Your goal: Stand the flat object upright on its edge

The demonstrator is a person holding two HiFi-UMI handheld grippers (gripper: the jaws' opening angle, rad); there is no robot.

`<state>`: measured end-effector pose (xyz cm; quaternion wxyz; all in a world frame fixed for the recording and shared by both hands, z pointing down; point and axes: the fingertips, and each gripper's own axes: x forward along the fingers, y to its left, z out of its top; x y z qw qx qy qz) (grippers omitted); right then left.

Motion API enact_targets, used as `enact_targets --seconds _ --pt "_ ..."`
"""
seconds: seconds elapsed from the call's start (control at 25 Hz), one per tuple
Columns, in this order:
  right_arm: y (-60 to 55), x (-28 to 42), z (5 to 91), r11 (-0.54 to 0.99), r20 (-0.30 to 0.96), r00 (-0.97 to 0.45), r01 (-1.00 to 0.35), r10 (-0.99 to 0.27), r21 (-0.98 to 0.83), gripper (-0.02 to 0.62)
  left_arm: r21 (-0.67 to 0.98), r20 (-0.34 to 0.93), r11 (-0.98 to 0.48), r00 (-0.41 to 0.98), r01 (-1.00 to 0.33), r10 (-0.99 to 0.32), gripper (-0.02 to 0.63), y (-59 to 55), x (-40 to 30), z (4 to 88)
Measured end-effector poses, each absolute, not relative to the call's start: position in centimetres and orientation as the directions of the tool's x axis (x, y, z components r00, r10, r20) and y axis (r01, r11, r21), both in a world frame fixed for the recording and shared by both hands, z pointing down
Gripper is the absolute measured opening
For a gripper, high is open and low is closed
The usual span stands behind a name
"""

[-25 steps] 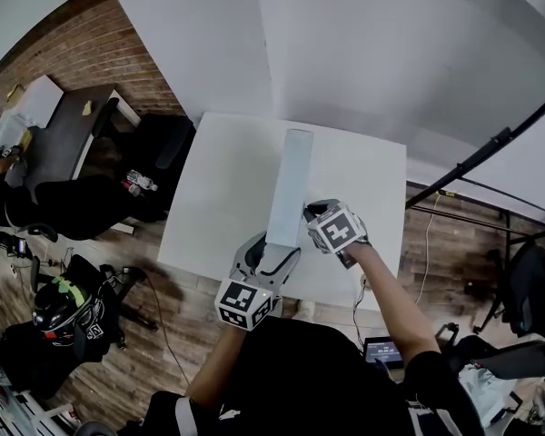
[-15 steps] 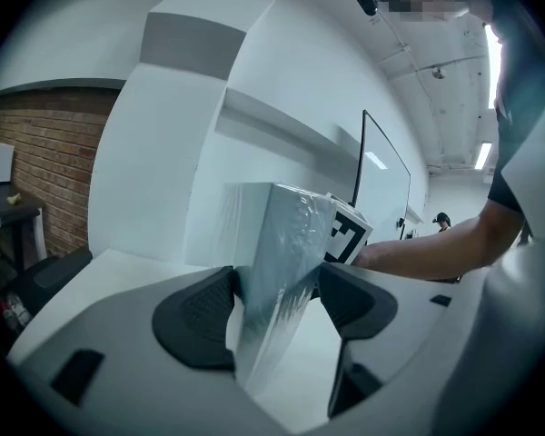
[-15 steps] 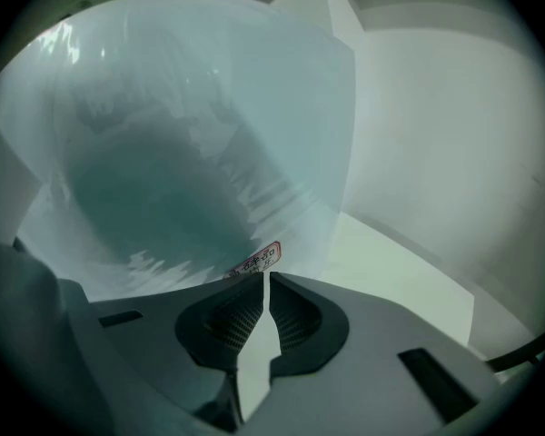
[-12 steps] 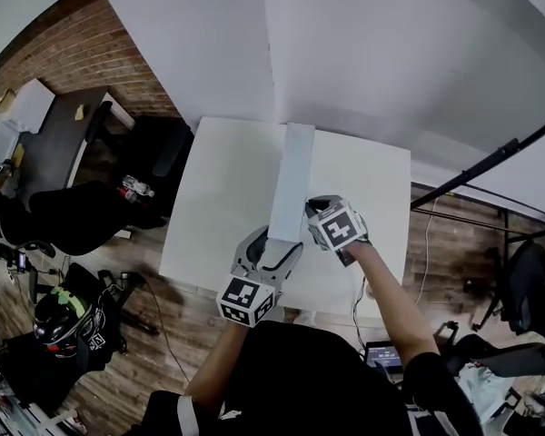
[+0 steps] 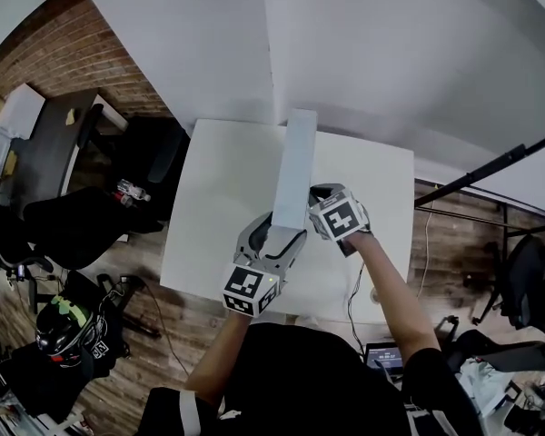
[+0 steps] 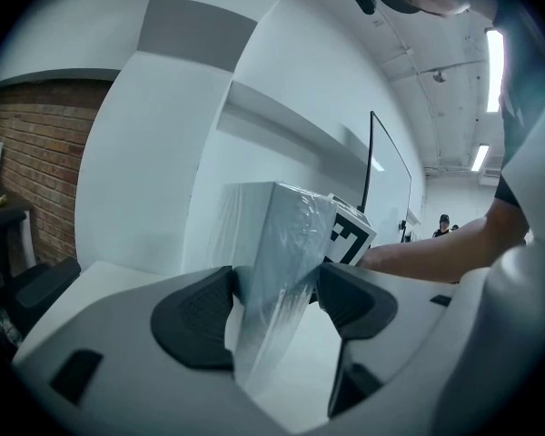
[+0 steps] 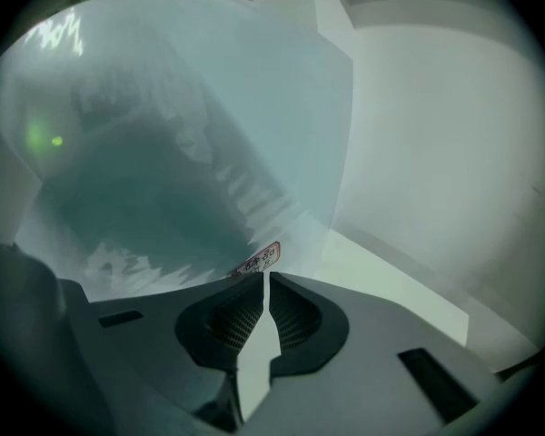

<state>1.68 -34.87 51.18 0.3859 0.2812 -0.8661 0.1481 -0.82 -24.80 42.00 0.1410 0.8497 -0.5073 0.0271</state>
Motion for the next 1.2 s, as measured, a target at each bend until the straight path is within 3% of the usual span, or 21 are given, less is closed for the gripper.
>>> enact_targets --seconds 1.2 --pt "-44.6 0.5 51.4 0.735 0.734 -0.536 -0.674 -0.416 -0.075 0.052 0.189 0.158 -0.510 0.539 -0.839 -0.827 0.307 -34.9 -2.0 42.1"
